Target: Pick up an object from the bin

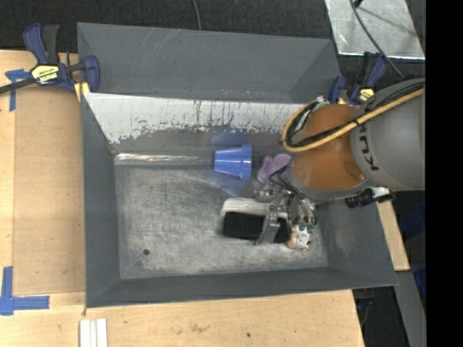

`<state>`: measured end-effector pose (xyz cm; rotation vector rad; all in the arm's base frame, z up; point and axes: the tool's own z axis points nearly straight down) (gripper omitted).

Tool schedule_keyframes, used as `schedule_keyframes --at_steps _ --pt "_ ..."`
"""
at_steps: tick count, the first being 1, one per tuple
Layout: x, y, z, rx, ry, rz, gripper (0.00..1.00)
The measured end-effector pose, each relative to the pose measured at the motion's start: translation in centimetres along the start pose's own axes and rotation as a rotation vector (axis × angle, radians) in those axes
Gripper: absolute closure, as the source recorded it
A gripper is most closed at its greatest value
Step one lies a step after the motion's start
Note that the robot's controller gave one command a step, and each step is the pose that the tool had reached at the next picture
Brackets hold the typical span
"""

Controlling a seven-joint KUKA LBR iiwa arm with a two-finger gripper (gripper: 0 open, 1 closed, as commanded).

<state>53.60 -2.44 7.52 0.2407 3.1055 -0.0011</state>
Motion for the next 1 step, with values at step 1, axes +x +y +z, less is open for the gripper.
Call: schedule_keyframes --at_steps 1 --pt "1.13 -0.52 -16.72 0.001 0.019 -0.012 1.00"
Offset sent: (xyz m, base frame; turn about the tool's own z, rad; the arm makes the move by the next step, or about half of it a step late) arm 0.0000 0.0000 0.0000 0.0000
